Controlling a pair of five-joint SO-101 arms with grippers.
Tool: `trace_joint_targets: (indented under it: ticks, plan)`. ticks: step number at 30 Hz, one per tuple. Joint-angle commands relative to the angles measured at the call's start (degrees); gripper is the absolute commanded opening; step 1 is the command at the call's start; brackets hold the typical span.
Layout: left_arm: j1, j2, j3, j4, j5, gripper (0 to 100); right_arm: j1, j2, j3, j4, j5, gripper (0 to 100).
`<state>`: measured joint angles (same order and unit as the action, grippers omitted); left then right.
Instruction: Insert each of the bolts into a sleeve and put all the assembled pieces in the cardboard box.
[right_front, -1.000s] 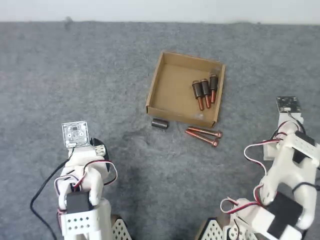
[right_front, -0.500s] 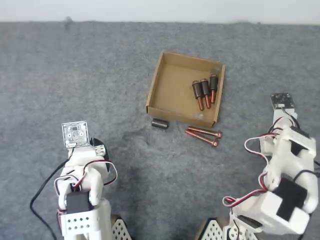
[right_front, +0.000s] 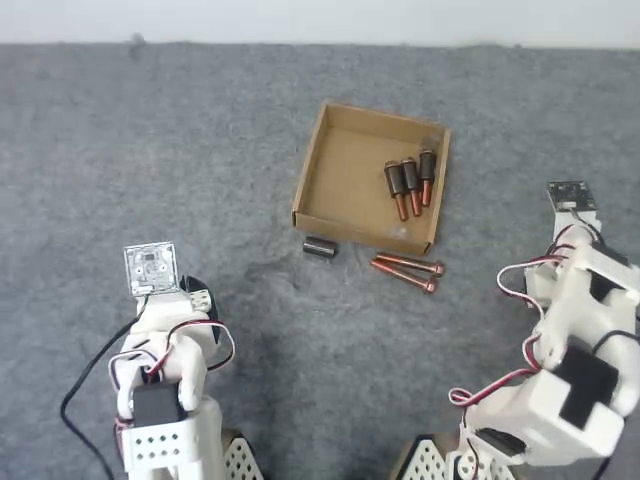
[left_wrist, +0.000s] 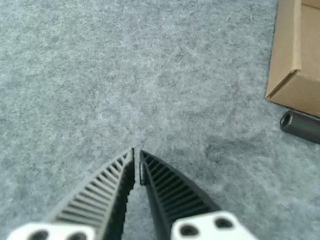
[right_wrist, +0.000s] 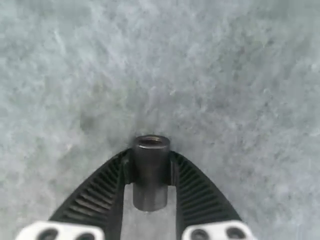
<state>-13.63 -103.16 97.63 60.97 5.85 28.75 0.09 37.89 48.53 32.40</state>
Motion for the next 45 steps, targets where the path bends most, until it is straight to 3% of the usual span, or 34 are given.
trace_joint_targets:
  ticks: [1,7,11,16,18,29,37,45]
  plan:
    - [-0.09,-0.62,-1.10,-0.35,-0.35,2,5.76,-9.63,-3.08,6.90,0.44,0.7]
    - [-0.53,-0.62,-1.10,-9.49,2.20,2,13.85,-16.75,1.58,8.40,0.44,0.7]
    - [0.00,-0.70,-1.10,-10.20,1.67,2,19.47,-18.77,3.16,8.40,0.88,0.7]
    - [1.41,-0.44,-1.19,-13.98,-13.89,2,26.77,-18.77,3.16,8.40,0.88,0.7]
    - [4.13,-0.44,-1.45,-13.27,-17.32,2,29.32,-18.77,3.16,7.52,0.88,0.7]
    - [16.00,1.85,-18.15,-1.67,-17.67,2,39.25,-18.68,3.25,-1.89,0.97,0.7]
    - [21.98,30.68,-37.14,0.26,-17.49,2,43.47,-18.68,10.46,-19.56,0.62,0.7]
    - [37.45,58.46,-53.85,4.40,-19.25,2,43.82,-18.68,11.78,-21.49,0.97,0.7]
